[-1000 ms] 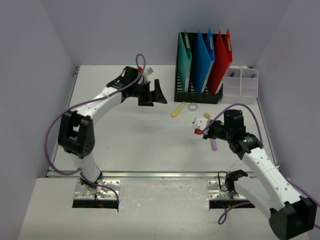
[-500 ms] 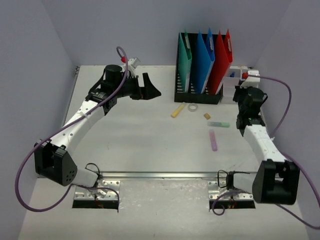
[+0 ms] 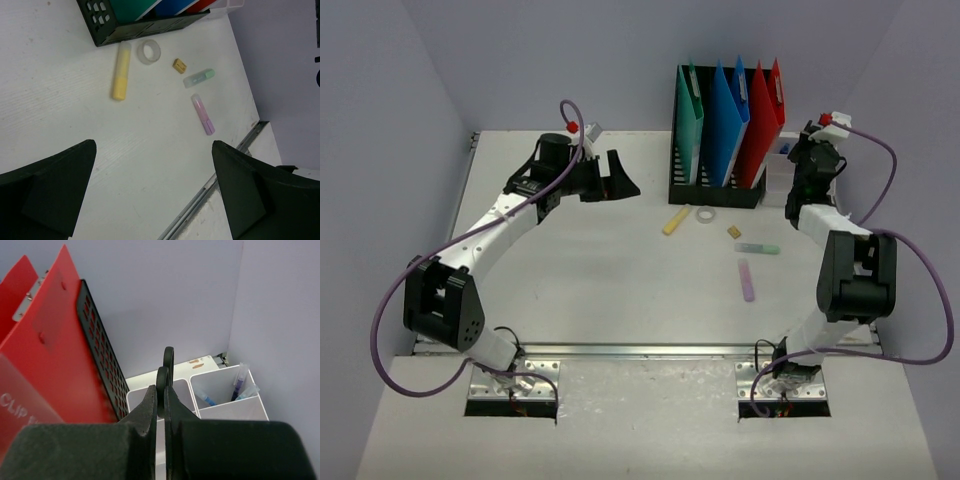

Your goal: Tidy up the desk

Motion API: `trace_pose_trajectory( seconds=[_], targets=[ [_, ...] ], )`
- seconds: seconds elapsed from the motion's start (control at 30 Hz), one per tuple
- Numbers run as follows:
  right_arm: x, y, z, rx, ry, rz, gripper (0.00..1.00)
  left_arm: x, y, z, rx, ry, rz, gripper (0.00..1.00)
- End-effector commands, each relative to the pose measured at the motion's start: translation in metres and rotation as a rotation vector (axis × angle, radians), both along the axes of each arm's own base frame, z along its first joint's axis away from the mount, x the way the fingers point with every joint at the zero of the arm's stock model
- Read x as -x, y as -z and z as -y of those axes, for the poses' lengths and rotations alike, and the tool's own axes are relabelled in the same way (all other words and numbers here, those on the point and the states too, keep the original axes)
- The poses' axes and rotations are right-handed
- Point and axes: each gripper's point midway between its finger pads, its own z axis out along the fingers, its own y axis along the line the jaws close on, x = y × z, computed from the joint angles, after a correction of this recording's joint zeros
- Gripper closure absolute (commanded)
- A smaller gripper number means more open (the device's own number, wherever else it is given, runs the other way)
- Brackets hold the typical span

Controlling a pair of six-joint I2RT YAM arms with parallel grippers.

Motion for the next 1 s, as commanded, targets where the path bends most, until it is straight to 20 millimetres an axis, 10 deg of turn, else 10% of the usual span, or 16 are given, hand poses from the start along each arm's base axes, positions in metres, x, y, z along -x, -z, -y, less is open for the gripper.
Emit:
trace_pose_trajectory(
  seconds=[0.0,0.57,0.97],
  targets=[
    [-0.012,-0.039,0.009,-0.021,0.04,0.153,1.0,-0.016,-0.003,-0.002,0.023,-0.021,0.029,0.0],
    [-0.037,0.03,0.018,-0.079,0.063,0.05,1.0,-0.03,0.051,-0.034,-0.193,-0.214,0.048,0.0],
    [-0.038,0.05,0.02,-0.101,0.027,0.017,0.62,-0.024,0.056,-0.033,-0.344,-0.235,0.153,0.0]
  ],
)
